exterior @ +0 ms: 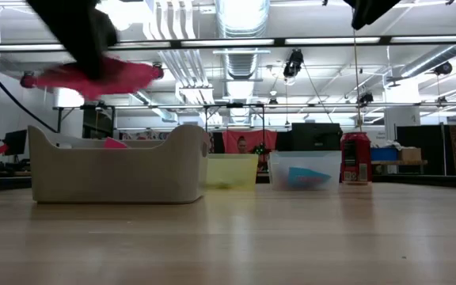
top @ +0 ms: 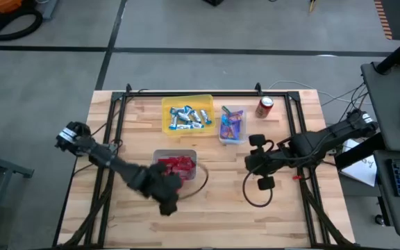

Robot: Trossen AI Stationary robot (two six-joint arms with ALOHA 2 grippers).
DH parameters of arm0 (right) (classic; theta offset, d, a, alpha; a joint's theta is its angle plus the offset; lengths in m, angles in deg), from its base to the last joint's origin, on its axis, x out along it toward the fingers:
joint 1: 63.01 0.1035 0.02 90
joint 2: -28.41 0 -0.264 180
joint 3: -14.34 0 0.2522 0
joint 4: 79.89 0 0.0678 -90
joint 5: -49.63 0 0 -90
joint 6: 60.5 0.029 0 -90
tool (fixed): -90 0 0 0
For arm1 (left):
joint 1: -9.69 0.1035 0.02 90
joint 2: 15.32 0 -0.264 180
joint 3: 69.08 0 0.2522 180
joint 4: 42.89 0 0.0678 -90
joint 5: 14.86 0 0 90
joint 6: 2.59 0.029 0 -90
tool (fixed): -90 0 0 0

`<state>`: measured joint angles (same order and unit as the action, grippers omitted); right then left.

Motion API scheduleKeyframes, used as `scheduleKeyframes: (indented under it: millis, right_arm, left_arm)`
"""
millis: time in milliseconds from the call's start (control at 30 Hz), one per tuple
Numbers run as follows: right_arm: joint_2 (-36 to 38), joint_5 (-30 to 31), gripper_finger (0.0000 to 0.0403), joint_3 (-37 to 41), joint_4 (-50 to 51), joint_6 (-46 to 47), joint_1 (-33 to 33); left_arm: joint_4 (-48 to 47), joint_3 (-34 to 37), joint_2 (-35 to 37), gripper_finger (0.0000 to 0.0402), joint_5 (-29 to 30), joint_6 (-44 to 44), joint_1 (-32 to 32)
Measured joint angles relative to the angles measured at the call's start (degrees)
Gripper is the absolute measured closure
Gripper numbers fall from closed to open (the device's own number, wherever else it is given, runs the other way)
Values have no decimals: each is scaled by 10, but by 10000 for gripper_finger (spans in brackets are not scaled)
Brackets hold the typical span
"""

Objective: Sort candy
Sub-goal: Put the red candy into the gray bin, then return to Home Position

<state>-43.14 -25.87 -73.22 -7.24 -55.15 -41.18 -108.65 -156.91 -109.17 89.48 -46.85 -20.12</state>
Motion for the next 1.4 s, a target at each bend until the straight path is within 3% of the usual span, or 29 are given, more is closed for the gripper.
scheduleKeyframes:
  millis: [267,433,600,1000,1200,1400]
  right_arm:
    - [29,0,321,3,4,18,0]
    - [29,0,321,16,3,40,0]
    - [29,0,321,42,-6,42,0]
    - [37,0,321,86,-43,53,0]
    - [76,0,321,141,-105,51,0]
    - [138,18,321,220,-202,3,0]
  left_arm:
    - [-6,0,1,360,1,389,126]
    - [-16,0,-3,360,-27,510,193]
    - [-17,0,-20,348,-29,556,230]
    - [-24,1,-32,248,-29,580,238]
    - [-34,0,-22,248,-34,532,238]
    - [18,1,5,274,-96,517,236]
